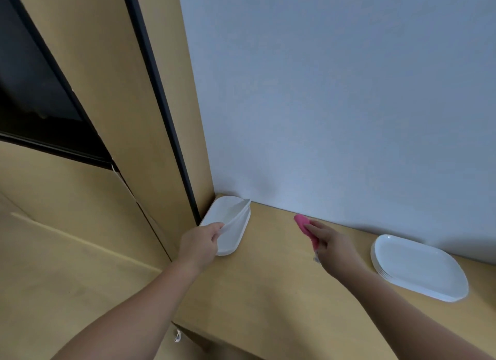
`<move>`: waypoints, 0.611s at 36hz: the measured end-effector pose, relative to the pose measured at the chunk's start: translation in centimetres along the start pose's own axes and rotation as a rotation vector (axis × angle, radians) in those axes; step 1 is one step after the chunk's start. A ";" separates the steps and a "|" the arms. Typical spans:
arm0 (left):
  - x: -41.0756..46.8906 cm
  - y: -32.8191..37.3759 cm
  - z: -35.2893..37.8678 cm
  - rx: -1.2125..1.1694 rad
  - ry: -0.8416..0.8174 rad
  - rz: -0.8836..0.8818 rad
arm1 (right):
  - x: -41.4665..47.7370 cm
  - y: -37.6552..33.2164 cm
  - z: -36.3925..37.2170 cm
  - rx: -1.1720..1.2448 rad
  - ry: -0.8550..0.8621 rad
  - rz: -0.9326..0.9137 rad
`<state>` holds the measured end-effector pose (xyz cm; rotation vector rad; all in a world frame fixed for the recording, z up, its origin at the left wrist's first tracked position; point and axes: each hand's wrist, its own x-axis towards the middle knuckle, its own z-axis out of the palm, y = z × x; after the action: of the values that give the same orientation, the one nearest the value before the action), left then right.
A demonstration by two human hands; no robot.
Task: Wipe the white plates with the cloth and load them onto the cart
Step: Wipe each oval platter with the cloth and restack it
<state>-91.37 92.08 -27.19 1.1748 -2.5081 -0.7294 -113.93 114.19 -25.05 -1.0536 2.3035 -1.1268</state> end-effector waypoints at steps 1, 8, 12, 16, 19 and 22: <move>0.0 -0.3 0.1 0.000 -0.023 0.012 | -0.1 -0.1 0.2 -0.005 0.003 0.002; 0.5 -1.8 1.8 0.147 -0.133 0.031 | -0.5 -0.4 1.7 -0.054 0.004 0.015; -0.1 -1.9 2.1 0.146 -0.231 -0.005 | -0.6 -0.4 2.6 -0.042 0.012 0.017; 0.1 -3.0 3.3 0.130 -0.298 0.039 | -0.6 -0.4 3.3 -0.051 0.014 0.026; 0.7 -3.5 4.2 0.200 -0.306 0.054 | -0.6 -0.5 3.6 -0.064 0.014 0.037; 1.0 -3.8 4.9 0.203 -0.325 0.041 | -0.6 -0.6 3.7 -0.071 0.009 0.038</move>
<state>-91.77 90.79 -33.37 1.1419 -2.9252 -0.7187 -111.09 112.50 -26.82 -1.0278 2.3763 -1.0449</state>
